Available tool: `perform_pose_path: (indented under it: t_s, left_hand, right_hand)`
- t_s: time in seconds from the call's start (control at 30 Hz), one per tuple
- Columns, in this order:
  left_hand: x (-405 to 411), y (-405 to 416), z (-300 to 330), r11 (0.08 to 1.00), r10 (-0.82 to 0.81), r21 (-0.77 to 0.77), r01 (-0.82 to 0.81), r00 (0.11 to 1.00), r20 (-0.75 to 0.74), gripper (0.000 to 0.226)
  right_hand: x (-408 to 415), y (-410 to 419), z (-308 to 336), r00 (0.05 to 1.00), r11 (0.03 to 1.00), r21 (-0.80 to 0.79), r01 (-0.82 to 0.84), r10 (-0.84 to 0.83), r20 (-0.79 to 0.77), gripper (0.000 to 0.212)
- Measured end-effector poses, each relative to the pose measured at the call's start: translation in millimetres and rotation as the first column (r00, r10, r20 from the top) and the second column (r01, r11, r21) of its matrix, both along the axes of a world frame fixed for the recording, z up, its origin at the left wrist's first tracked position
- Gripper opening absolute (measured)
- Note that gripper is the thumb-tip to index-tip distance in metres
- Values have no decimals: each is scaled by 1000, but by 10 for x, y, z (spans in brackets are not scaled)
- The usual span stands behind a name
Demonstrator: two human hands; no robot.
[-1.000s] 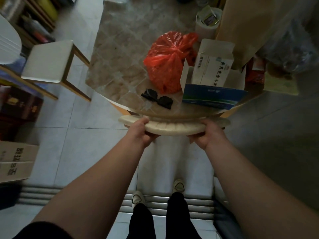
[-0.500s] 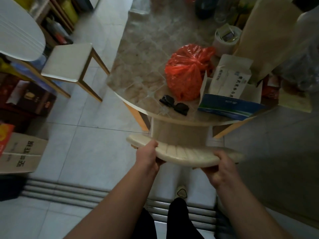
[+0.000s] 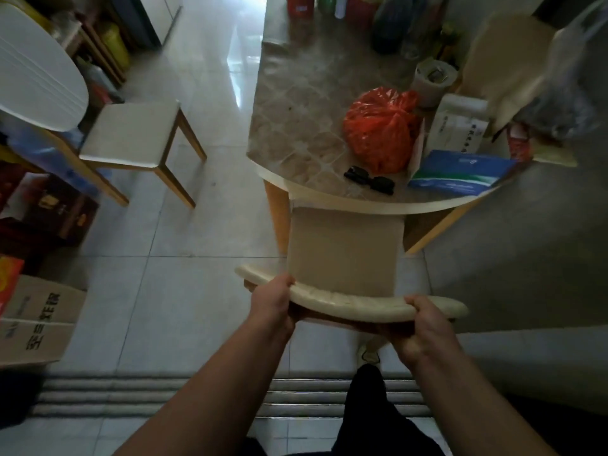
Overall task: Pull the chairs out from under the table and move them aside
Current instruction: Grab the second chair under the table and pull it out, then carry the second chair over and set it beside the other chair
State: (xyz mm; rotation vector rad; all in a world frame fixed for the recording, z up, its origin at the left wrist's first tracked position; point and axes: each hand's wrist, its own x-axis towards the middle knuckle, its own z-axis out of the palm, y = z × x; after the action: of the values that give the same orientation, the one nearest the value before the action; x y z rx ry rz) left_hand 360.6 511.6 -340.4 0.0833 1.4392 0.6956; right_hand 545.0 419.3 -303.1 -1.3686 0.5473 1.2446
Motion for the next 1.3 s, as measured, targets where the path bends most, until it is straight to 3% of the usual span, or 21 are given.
perform_pose_path:
  t_s: [0.13,0.23,0.4,0.63,0.83,0.93,1.07,1.3]
  left_hand:
    - [-802,3,190,995,-98,25,97,995,34,22]
    - [-1200,-37,385,980,-199,-1,199,979,52,25]
    - [-1719,-160,527,972,-232,-13,233,971,49,27]
    - [-2408,-200,549,995,-97,-15,97,995,26,20]
    - [-2883,-97,586,997,65,32,-64,998,-24,18]
    - [-3131,47,665,992,123,41,-121,991,-53,14]
    - [-3536,411,772,984,157,97,-150,986,-62,10]
    - [-4381,1311,748,987,135,94,-129,989,-55,10]
  right_hand:
    - [-949,-250,260,998,997,44,63,-64,24,11]
    - [-1433,-444,487,991,989,71,133,-134,11,27]
    - [-1958,-585,733,986,985,55,162,-161,-33,14]
    - [-2408,-329,565,999,1000,-11,18,-19,-38,10]
    - [-2695,144,391,987,992,-9,-129,128,-95,31]
    - [-2917,431,412,973,977,12,-214,214,-91,22]
    - [-3322,875,468,959,962,18,-272,273,-79,42]
    - [-4137,1696,523,967,970,33,-239,241,-84,45]
